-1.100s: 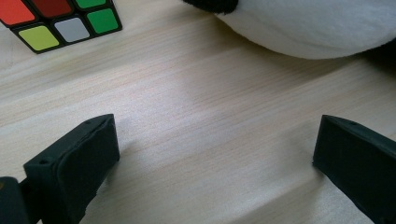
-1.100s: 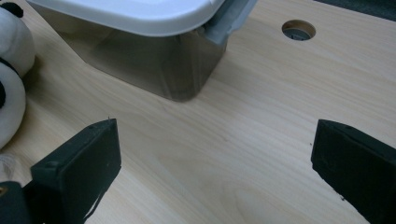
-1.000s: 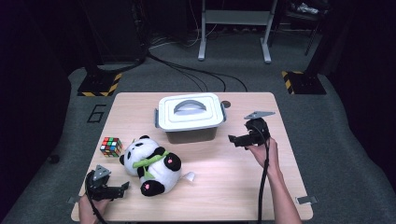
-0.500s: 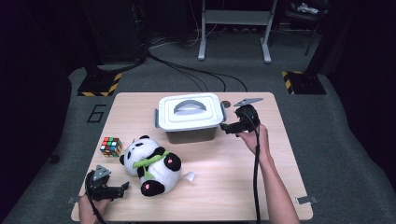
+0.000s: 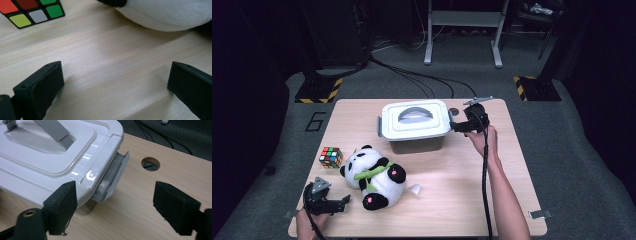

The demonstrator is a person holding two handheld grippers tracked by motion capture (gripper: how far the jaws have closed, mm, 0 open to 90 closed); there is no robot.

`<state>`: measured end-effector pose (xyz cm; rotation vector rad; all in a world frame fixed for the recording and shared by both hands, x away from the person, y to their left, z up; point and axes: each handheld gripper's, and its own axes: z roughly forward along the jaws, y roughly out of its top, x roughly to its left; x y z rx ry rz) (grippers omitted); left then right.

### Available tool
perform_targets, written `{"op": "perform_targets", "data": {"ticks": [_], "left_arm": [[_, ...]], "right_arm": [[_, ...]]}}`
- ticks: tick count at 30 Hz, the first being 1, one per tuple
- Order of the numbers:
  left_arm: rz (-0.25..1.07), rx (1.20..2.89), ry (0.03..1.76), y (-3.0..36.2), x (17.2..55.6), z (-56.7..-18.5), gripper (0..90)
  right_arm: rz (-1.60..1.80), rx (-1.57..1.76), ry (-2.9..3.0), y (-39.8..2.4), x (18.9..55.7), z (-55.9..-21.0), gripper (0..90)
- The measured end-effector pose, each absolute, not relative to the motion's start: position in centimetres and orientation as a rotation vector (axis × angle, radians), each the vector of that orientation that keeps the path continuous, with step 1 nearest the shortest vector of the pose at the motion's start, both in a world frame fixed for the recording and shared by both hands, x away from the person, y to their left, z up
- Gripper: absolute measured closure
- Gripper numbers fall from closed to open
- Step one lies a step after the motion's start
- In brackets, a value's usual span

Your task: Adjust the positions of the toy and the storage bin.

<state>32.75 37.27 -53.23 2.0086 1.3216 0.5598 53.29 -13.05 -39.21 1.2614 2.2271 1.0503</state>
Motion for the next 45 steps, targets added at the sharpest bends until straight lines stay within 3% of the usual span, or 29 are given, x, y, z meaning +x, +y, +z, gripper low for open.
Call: {"op": "perform_targets", "data": {"ticks": [9,20,34,35,40,45], "left_arm": [[0.56,2.009,1.322,37.3,32.8,-53.2,0.1],[0.559,2.009,1.322,37.3,32.7,-53.2,0.2],[0.559,2.008,1.322,37.3,32.7,-53.2,0.2],[0.559,2.008,1.322,37.3,32.7,-53.2,0.2],[0.559,2.008,1.322,37.3,32.7,-53.2,0.2],[0.56,2.008,1.322,37.3,32.7,-53.2,0.2]], "right_arm": [[1.024,1.345,2.179,-12.6,55.3,-40.1,50.7],[1.077,1.39,2.175,-12.0,57.2,-41.1,71.0],[1.04,1.398,2.169,-11.0,57.1,-41.2,83.6],[1.041,1.397,2.163,-11.1,56.9,-41.1,90.0],[0.979,1.403,2.154,-11.3,56.8,-41.0,89.9],[1.078,1.409,2.118,-12.0,56.9,-40.8,82.8]]}}
